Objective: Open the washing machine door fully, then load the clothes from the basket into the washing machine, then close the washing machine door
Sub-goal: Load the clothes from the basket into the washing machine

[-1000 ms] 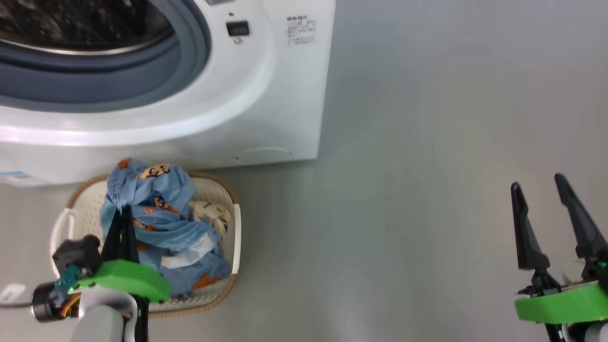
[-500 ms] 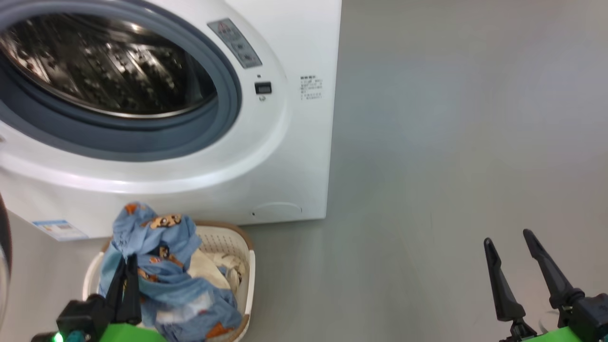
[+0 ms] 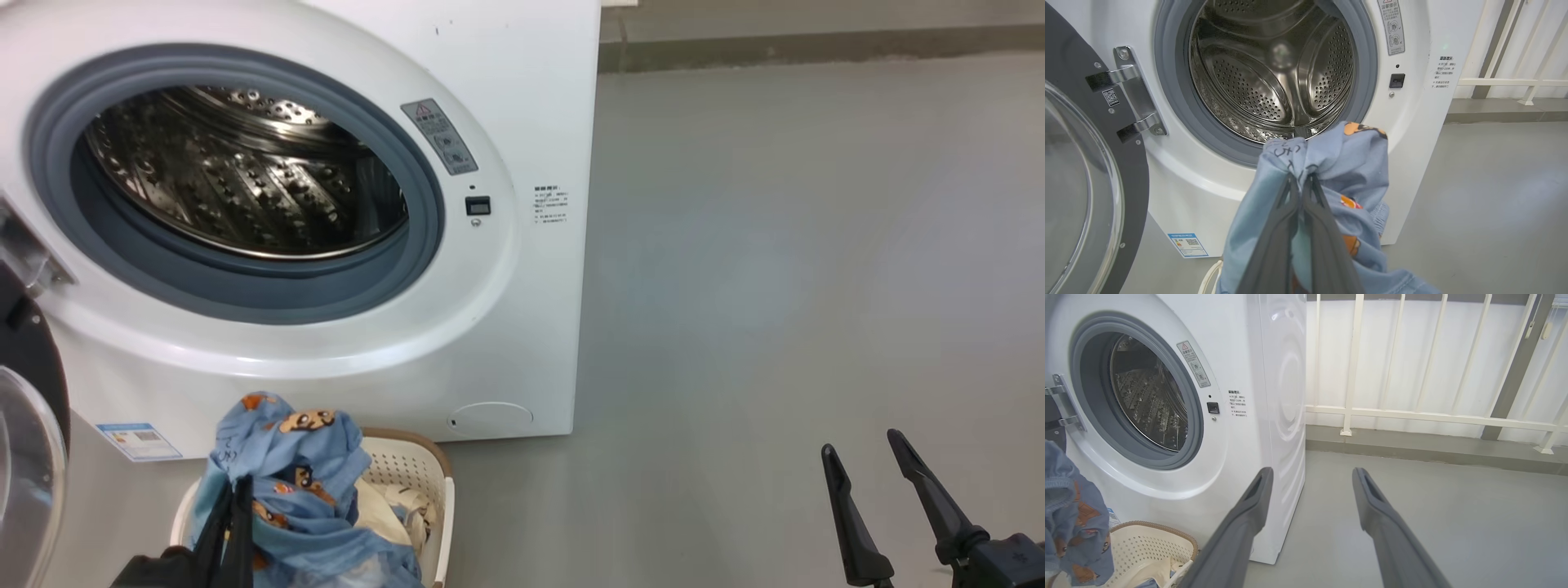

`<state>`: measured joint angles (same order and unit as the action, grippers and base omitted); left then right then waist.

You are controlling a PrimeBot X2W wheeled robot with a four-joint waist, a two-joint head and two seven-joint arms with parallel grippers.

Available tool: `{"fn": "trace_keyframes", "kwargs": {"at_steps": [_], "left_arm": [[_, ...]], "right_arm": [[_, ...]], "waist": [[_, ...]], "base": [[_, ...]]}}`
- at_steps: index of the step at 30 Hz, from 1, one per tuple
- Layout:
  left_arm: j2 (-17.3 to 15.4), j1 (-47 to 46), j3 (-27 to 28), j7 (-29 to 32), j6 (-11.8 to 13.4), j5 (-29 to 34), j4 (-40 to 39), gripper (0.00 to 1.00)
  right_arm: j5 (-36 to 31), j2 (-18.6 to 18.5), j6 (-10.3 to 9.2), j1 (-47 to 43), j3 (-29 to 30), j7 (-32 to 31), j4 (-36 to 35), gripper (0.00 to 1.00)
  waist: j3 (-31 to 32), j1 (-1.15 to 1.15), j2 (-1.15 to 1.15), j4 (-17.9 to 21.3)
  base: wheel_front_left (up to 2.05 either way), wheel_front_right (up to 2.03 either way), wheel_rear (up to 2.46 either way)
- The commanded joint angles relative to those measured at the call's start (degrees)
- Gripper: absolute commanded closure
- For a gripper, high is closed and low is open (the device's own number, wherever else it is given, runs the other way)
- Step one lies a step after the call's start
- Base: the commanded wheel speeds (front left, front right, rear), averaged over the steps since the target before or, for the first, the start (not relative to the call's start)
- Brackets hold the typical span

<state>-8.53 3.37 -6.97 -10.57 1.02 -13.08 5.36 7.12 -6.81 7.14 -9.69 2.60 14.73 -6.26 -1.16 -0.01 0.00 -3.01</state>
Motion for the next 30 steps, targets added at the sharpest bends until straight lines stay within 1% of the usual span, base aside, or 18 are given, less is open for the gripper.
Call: {"fn": "trace_keyframes", "kwargs": {"at_steps": [1,13,30], "left_arm": [[-1.14,-0.83,1.81,0.26,0.56,0.24,-2.57,1.00],[-2.21,0.94,1.25,2.12,0.60,-0.23,-5.64,1.00],[-2.60,1.50,0.79,1.96,0.77,-1.24,-5.79,1.00]], "right_arm": [[-0.25,-0.52,0.35,0.14,-1.30,0.27,-1.14,0.00],[-0.48,0.19,0.35,-0.66,-1.18,0.27,-0.84,0.00],[-0.51,0.21,0.35,-0.71,-1.47,0.27,-0.50,0.00]], "waist": [[0.90,0.01,0.00,-0.30],[2.76,0.01,0.00,-0.56],[3.54,0.01,0.00,-0.65]], "base": [[0.00,0.00,0.00],[0.00,0.00,0.00],[0.00,0.00,0.00]]}}
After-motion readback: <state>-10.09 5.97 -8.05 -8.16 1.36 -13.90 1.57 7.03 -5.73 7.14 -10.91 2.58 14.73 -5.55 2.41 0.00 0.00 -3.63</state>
